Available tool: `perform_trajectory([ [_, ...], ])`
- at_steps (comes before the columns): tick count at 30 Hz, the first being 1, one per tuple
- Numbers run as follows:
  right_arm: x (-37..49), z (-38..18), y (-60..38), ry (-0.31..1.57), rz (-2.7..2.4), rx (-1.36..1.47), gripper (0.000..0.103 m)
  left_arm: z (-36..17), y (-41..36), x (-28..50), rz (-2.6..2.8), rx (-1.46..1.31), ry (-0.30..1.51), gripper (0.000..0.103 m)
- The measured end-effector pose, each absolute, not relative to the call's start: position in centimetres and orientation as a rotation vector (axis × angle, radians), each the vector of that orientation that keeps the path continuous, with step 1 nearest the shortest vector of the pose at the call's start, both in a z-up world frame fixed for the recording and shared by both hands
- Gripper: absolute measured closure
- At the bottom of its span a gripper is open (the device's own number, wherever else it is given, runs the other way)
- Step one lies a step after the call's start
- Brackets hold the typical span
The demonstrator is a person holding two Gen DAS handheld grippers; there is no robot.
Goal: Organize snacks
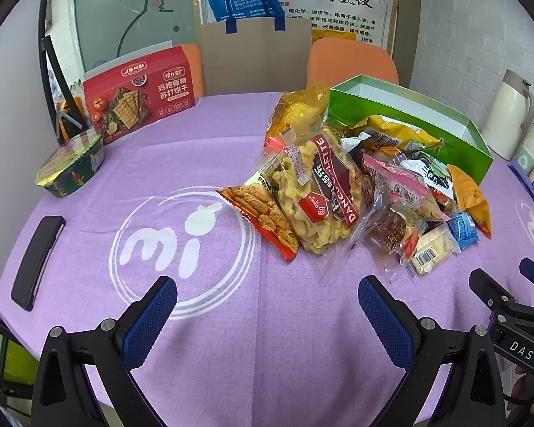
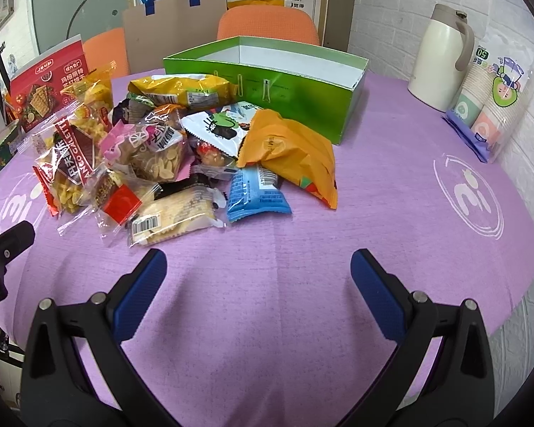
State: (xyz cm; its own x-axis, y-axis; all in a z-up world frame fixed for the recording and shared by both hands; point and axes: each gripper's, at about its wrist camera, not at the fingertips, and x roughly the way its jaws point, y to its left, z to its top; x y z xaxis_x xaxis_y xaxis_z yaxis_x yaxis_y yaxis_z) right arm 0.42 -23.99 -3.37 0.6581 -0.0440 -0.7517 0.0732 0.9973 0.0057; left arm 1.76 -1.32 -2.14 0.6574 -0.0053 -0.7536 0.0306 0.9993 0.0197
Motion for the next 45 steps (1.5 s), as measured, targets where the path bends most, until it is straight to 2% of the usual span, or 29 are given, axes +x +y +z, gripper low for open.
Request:
perform_trajectory([
  [10,1.3,-4.0,-24.3,0.868,-0.046,0.052,0.000,-2.4,-1.4,2.3,-0.025,0.028,0.864,0.000],
  [17,2.5,-3.9,-26.2,0.849,0.104,0.213,0.000,-3.1,-0.7,3.1,-0.056,-0.003,0.891,0.000],
  [25,4.3,-4.7,-22.2,0.918,0.299,0.120,0.000,-1.6,2.5,3.5,-0.077,-0.069,0.858,0.000],
  [27,5.0,-5.0,-21.6,0.929,0.303,0.111,0.000,-1.6,2.5,3.5,-0.123,-0.085,0.862,0.004],
  [32,7.3,-5.4,-20.8,0.916,0.303,0.062,0.002,-2.0,1.5,3.8,-0.210,-0.092,0.906,0.030],
  [34,7.3,-5.3,-20.6,0.916,0.306,0.040,0.011,-2.1,1.1,3.9,-0.239,-0.105,0.921,0.036],
  [36,6.4,-5.1,-20.8,0.918,0.317,0.026,0.030,-2.0,0.3,3.9,-0.270,-0.106,0.923,0.041],
  [38,5.0,-4.9,-21.9,0.923,0.329,0.051,0.040,-1.8,-0.5,3.9,-0.307,-0.093,0.919,0.053],
  [39,4.3,-4.9,-22.5,0.930,0.338,0.076,0.044,-1.7,-1.0,4.0,-0.326,-0.089,0.920,0.056],
  [41,2.8,-4.8,-23.7,0.934,0.339,0.103,0.049,-1.8,-2.1,4.3,-0.366,-0.084,0.932,0.061],
  [45,0.2,-4.7,-24.4,0.930,0.342,0.121,0.049,-2.0,-4.5,5.3,-0.415,-0.066,0.948,0.061],
])
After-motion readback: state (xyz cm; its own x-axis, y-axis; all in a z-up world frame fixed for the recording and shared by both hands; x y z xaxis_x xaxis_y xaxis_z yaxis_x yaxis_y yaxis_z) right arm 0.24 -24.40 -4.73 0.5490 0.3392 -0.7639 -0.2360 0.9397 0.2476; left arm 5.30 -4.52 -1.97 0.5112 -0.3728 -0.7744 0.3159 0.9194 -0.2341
